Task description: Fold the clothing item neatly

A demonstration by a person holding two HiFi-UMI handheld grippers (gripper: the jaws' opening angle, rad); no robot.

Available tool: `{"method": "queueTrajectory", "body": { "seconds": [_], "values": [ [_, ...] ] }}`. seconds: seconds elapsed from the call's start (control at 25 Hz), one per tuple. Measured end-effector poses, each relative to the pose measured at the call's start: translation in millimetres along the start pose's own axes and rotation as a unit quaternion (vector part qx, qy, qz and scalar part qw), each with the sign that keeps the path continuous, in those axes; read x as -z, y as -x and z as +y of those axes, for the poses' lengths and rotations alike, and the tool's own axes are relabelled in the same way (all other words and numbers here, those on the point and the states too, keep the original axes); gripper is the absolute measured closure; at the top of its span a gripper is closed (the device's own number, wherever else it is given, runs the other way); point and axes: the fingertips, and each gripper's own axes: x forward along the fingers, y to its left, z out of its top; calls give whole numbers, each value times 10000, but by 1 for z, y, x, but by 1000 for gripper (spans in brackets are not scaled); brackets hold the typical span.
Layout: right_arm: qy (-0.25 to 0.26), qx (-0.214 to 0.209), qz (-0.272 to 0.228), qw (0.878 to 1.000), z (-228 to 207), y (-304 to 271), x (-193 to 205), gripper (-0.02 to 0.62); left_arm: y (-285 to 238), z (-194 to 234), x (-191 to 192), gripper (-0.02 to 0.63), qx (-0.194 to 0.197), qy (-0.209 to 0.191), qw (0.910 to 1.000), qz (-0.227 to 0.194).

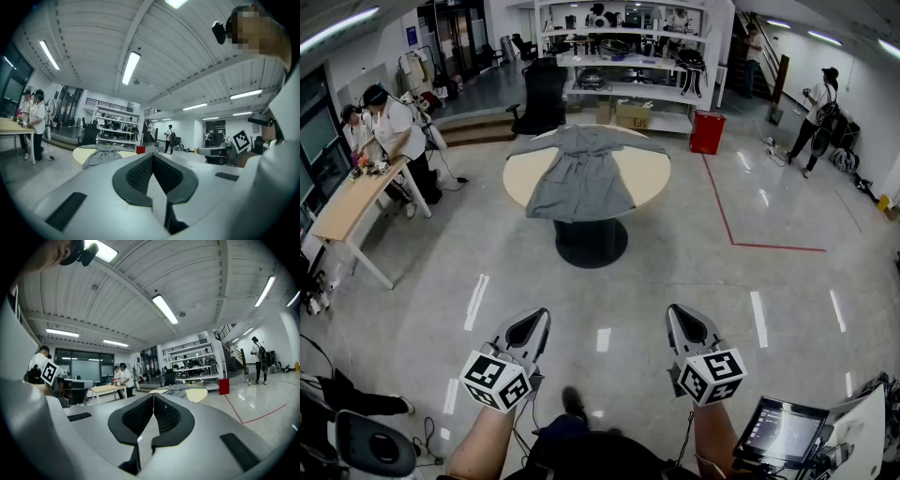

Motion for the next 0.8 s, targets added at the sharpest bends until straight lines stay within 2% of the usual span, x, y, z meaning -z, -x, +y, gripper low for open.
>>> {"method": "queueTrajectory", "body": {
  "seconds": [0.24,0.52,0.8],
  "values": [
    [144,69,111,9998,-12,-64,-8,588,-46,57,-3,614,97,143,9997,-177],
    [314,210,252,9990,-29,-183,-38,588,-111,161,-32,614,87,262,9989,-378],
    [327,85,344,9988,-37,-275,-49,588,-172,235,-44,614,106,317,9987,-383]
  ]
}}
